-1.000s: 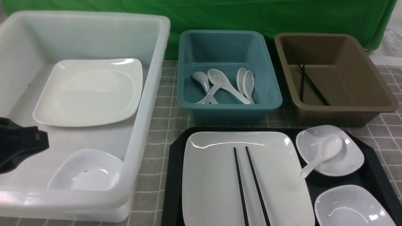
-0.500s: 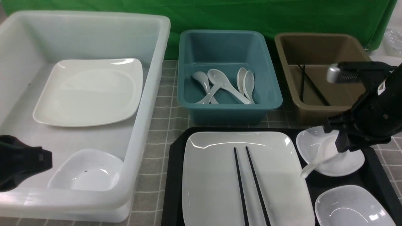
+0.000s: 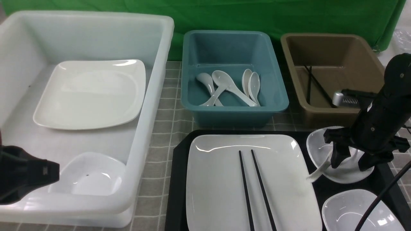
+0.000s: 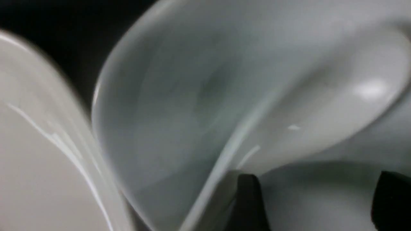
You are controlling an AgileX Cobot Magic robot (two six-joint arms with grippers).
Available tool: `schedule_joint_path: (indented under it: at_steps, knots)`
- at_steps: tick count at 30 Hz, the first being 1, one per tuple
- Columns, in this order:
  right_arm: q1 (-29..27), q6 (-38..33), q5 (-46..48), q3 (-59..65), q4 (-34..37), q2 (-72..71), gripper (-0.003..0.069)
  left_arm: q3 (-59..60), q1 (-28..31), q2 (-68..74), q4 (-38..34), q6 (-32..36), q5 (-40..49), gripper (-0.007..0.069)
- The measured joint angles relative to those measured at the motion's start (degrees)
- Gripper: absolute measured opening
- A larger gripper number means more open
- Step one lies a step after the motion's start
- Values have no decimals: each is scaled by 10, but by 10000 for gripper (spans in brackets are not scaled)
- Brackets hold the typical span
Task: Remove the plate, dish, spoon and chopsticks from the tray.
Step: Use the right arm to grab a soup spoon from the plate
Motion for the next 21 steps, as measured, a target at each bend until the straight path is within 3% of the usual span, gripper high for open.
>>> schedule_joint_path:
  at_steps: [21]
  knots:
    - [-5, 36, -98, -1, 29, 5, 528, 0, 0, 0, -1, 5, 2, 3]
